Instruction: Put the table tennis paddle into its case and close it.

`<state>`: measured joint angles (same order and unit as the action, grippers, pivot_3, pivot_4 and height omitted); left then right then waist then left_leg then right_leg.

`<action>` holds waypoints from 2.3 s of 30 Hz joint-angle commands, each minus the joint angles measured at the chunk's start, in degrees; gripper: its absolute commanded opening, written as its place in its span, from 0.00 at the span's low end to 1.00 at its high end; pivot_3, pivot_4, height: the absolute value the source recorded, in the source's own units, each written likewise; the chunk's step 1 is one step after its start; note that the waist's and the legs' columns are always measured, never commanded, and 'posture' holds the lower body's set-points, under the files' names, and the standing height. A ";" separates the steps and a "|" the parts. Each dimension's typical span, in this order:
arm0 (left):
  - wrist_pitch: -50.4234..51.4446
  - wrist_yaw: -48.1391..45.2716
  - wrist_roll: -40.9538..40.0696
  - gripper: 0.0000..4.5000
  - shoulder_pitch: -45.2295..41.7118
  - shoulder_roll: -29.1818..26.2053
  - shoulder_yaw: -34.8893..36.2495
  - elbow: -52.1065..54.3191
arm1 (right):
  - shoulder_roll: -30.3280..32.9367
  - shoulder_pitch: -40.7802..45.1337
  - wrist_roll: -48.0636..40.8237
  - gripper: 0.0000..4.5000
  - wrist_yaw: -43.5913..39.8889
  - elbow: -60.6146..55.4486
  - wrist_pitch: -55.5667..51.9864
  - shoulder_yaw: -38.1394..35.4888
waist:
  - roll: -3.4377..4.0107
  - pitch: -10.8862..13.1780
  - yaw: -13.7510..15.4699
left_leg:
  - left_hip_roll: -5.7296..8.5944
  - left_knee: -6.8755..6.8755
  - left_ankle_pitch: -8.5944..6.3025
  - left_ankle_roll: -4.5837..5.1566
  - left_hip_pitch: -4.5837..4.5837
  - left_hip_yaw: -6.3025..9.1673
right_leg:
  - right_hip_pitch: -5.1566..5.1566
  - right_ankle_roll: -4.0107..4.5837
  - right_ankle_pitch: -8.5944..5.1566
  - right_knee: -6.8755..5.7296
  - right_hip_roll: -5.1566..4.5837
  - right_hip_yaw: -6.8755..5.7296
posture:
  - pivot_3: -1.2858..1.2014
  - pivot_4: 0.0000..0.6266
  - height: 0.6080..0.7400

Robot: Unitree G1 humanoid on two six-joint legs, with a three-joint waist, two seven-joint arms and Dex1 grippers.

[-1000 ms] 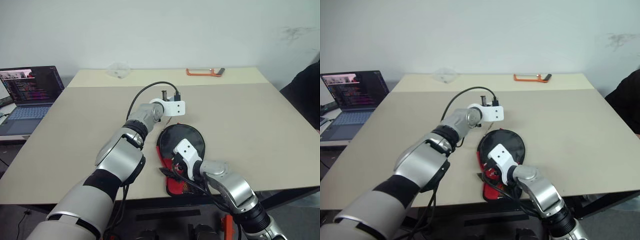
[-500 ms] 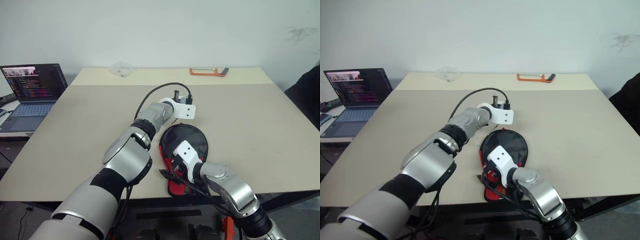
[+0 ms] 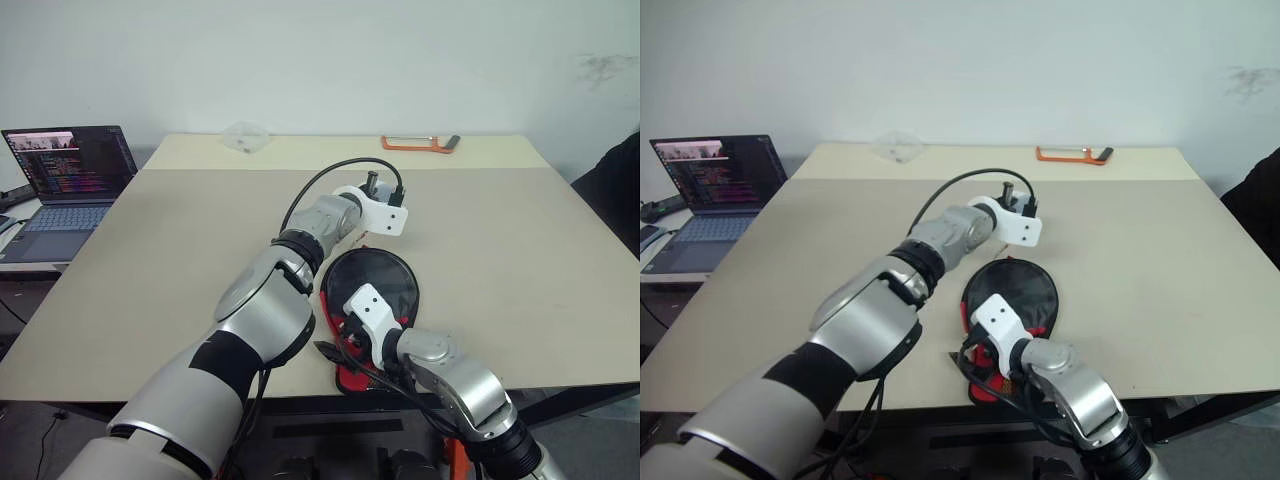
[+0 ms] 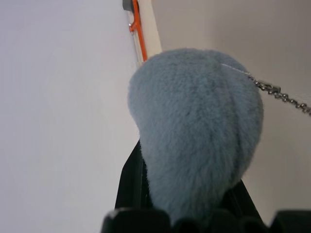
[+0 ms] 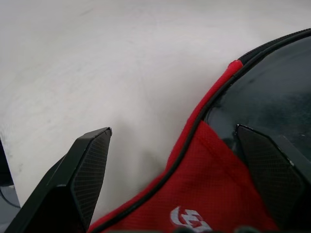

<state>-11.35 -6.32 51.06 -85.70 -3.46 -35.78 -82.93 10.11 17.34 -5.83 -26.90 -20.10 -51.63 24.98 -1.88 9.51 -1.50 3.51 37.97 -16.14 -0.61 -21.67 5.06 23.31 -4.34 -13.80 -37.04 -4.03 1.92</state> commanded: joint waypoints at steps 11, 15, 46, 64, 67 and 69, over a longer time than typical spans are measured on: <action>-4.20 5.69 3.76 0.08 -4.68 4.19 -4.68 2.18 | 0.04 -3.64 -1.11 1.00 0.52 4.53 -4.73 3.53 | 0.01 -0.01 0.01 | 0.00 0.00 0.00 0.00 -0.01 0.00 | 0.00 -0.01 0.00 0.00 -0.01 0.00 | 0.52 0.24 1.00; -5.08 5.34 3.74 0.08 -4.45 6.12 -5.04 2.26 | -0.06 -3.36 -1.20 1.00 0.49 4.33 -5.10 3.44 | 0.01 -0.01 0.01 | 0.00 0.00 0.00 0.00 -0.01 0.00 | 0.00 -0.01 0.00 0.00 -0.01 -0.01 | 0.52 0.24 1.00; -12.46 -14.22 -6.38 0.16 3.32 10.90 1.77 2.85 | -0.12 -1.93 -0.99 1.00 0.17 5.79 -4.34 3.40 | 0.52 -0.34 -0.05 | 0.01 0.03 0.00 0.01 0.03 -0.06 | 0.00 0.00 0.00 -0.05 -0.01 0.05 | 0.52 0.24 1.00; -15.42 -14.91 -8.44 1.00 2.25 9.81 2.83 3.51 | 0.59 -0.77 -1.18 1.00 -0.99 7.20 -3.62 3.06 | 0.65 -0.45 -0.22 | 0.00 0.04 0.00 0.03 0.19 -0.13 | -0.09 -0.01 -0.01 -0.09 0.00 0.15 | 0.52 0.24 1.00; -15.34 -13.06 -8.32 1.00 1.29 8.77 2.92 3.61 | 0.74 -0.76 -1.12 1.00 -1.21 7.63 -3.13 3.03 | 0.65 -0.45 -0.24 | 0.00 0.04 0.00 0.03 0.21 -0.15 | -0.10 0.00 0.00 -0.10 0.00 0.17 | 0.52 0.24 1.00; -14.84 -11.90 -8.78 1.00 0.68 8.07 3.54 3.64 | 0.84 -0.67 -1.11 1.00 -1.36 7.95 -2.82 2.91 | 0.65 -0.45 -0.25 | 0.00 0.04 0.00 0.03 0.23 -0.15 | -0.10 -0.01 0.00 -0.13 0.01 0.18 | 0.52 0.24 1.00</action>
<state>-26.08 -20.08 42.86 -82.22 5.34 -33.15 -81.30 9.75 19.07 -6.46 -27.50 -17.69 -51.61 26.13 -1.24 9.06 -1.75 3.51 38.02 -16.14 -0.58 -21.44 4.90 23.20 -4.34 -13.81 -37.18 -4.03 2.10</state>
